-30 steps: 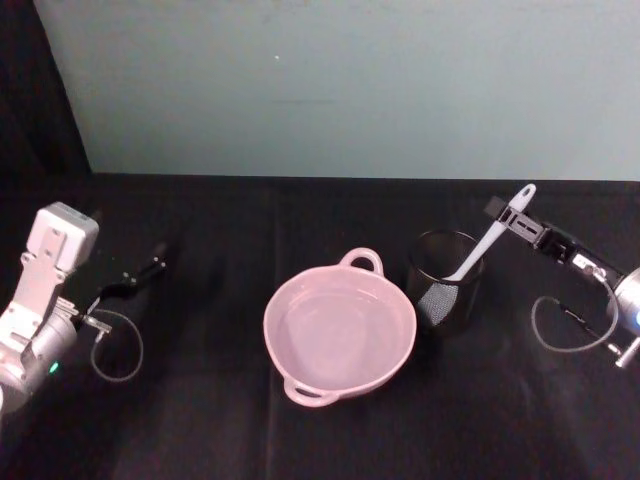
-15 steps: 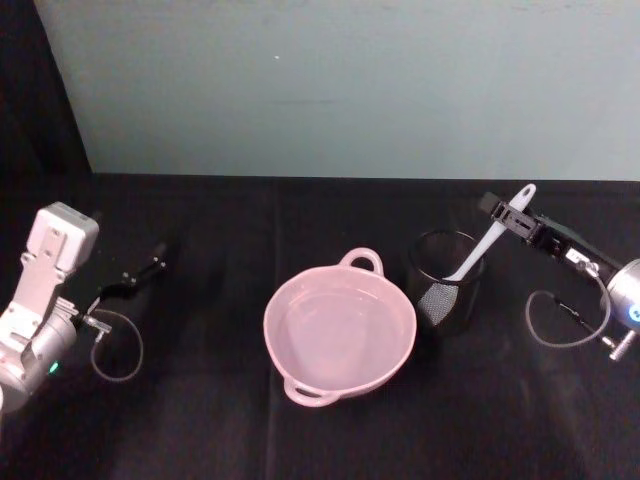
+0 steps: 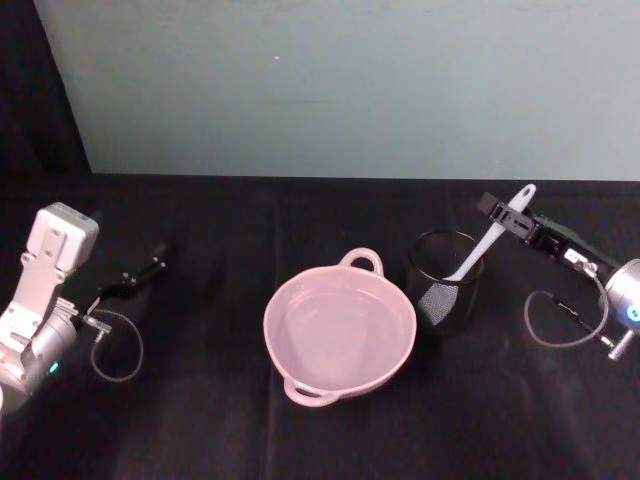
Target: Use the one hand to pick up the spoon and stir the clear water in the bowl.
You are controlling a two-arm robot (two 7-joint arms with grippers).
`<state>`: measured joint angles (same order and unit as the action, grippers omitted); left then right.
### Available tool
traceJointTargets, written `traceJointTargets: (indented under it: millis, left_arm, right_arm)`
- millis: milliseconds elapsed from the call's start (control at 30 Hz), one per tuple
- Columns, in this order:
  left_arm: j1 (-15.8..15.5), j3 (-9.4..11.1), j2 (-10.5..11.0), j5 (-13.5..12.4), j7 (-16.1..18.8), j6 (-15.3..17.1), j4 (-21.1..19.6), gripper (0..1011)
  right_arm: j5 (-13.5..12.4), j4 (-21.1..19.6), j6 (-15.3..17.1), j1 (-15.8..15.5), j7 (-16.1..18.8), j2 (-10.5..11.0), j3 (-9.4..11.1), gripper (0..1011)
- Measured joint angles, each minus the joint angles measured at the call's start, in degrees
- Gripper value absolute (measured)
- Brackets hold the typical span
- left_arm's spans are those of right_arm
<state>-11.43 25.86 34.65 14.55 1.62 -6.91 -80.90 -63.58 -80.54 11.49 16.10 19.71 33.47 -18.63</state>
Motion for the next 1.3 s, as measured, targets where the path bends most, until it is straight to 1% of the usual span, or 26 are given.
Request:
traceJointTargets:
  millis: [200,300,333,400,467,567,600,667,700,767,800,867,900,967,1000,1033,1100,1200,1300]
  left_arm:
    - [0.0,0.0,0.0,0.0,0.0,0.0,0.0,1005]
    - [0.0,0.0,0.0,0.0,0.0,0.0,0.0,1005]
    - [0.0,0.0,0.0,0.0,0.0,0.0,0.0,1005]
    - [0.0,0.0,0.0,0.0,0.0,0.0,0.0,1005]
    - [0.0,0.0,0.0,0.0,0.0,0.0,0.0,1005]
    - [0.0,0.0,0.0,0.0,0.0,0.0,0.0,1005]
    - [0.0,0.0,0.0,0.0,0.0,0.0,0.0,1005]
    - [0.0,0.0,0.0,0.0,0.0,0.0,0.0,1005]
    - [0.0,0.0,0.0,0.0,0.0,0.0,0.0,1005]
    - [0.0,0.0,0.0,0.0,0.0,0.0,0.0,1005]
    - [0.0,0.0,0.0,0.0,0.0,0.0,0.0,1005]
    - [0.0,0.0,0.0,0.0,0.0,0.0,0.0,1005]
    - [0.0,0.0,0.0,0.0,0.0,0.0,0.0,1005]
    - [0.0,0.0,0.0,0.0,0.0,0.0,0.0,1005]
    - [0.0,0.0,0.0,0.0,0.0,0.0,0.0,1005]
    - [0.0,0.0,0.0,0.0,0.0,0.0,0.0,1005]
    - [0.0,0.0,0.0,0.0,0.0,0.0,0.0,1005]
    - [0.0,0.0,0.0,0.0,0.0,0.0,0.0,1005]
    - [0.0,0.0,0.0,0.0,0.0,0.0,0.0,1005]
  right_arm:
    - [0.0,0.0,0.1,0.0,0.0,0.0,0.1,994]
    - [0.0,-0.1,0.2,0.0,0.0,0.0,0.1,931]
    - [0.0,-0.1,0.2,-0.1,0.0,-0.1,0.1,889]
    - [0.0,-0.1,0.2,-0.1,0.0,-0.1,0.1,872]
    - [0.0,-0.1,0.2,-0.1,0.0,-0.1,0.2,786]
    - [0.0,-0.1,0.2,-0.1,0.0,-0.1,0.2,734]
    - [0.0,-0.1,0.2,-0.1,0.0,-0.1,0.2,679]
    - [0.0,-0.1,0.2,-0.1,0.0,-0.1,0.2,629]
    - [0.0,-0.1,0.2,-0.1,0.0,-0.1,0.2,570]
    - [0.0,-0.1,0.2,-0.1,0.0,-0.1,0.2,536]
    - [0.0,-0.1,0.3,-0.1,0.0,-0.1,0.2,476]
    - [0.0,-0.1,0.3,-0.1,0.0,-0.1,0.2,407]
    - [0.0,-0.1,0.3,-0.1,0.0,-0.1,0.2,407]
    - [0.0,-0.1,0.3,-0.1,0.0,-0.1,0.2,303]
    - [0.0,-0.1,0.3,-0.1,0.0,-0.1,0.2,303]
    - [0.0,-0.1,0.3,-0.1,0.0,-0.1,0.2,242]
    - [0.0,-0.1,0.3,-0.1,0.0,-0.1,0.2,205]
    - [0.0,-0.1,0.3,-0.1,0.0,-0.1,0.2,124]
    - [0.0,-0.1,0.3,-0.1,0.0,-0.1,0.2,119]
